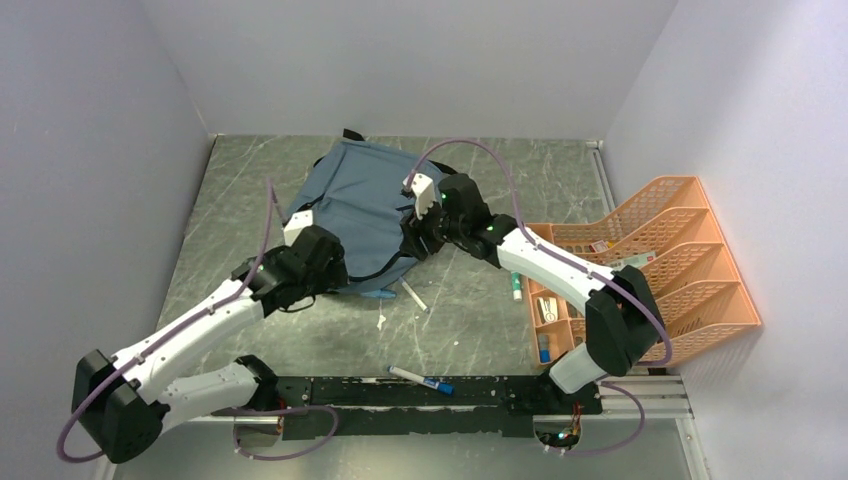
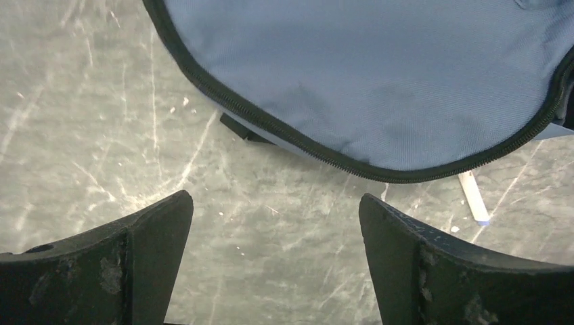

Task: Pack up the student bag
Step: Adjust the student bag at the center of the board.

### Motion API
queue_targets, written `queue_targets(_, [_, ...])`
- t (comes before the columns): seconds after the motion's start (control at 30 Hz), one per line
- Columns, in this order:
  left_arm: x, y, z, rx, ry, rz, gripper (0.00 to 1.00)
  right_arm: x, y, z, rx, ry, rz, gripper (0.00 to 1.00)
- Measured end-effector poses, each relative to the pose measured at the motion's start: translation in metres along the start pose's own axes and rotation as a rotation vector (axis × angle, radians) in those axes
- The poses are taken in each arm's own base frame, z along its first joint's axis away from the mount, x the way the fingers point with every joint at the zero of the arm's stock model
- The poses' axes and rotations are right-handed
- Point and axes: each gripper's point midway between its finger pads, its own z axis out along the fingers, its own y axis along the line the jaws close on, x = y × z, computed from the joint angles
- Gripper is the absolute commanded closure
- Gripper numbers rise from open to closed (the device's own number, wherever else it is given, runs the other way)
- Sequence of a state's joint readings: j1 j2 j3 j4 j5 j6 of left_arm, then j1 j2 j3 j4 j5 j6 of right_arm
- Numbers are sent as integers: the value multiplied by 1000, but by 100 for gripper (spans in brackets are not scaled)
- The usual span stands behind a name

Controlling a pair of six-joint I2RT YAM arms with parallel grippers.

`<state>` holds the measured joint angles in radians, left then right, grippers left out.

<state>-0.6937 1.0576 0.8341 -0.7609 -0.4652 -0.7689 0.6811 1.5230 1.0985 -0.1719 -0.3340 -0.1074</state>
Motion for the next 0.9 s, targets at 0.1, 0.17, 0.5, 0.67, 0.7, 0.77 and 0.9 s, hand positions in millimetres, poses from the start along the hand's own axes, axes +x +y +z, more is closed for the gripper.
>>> queue_targets(0.1, [8, 5, 2, 11, 19, -82, 2, 6, 4, 1, -20, 10, 1, 44])
queue_targets(0.17, [9, 4, 6, 27, 38, -145, 2, 7, 6, 1, -29, 12, 3, 44])
queue_targets(0.5, [20, 4, 43, 143, 136, -435, 3, 17, 21, 6, -78, 14, 28, 44])
queue_targets(0.67, [7, -14, 50, 217, 124, -470, 8, 16, 25, 7, -87, 9, 32, 44])
queue_targets(0.7, [5, -15, 52, 224, 122, -476, 9, 16, 25, 7, -87, 8, 33, 44])
queue_targets(0.77, [1, -18, 56, 233, 113, -484, 12, 15, 24, 7, -87, 5, 33, 44])
queue_targets(0.9, [-4, -20, 64, 229, 116, -494, 19, 15, 25, 7, -87, 6, 37, 44])
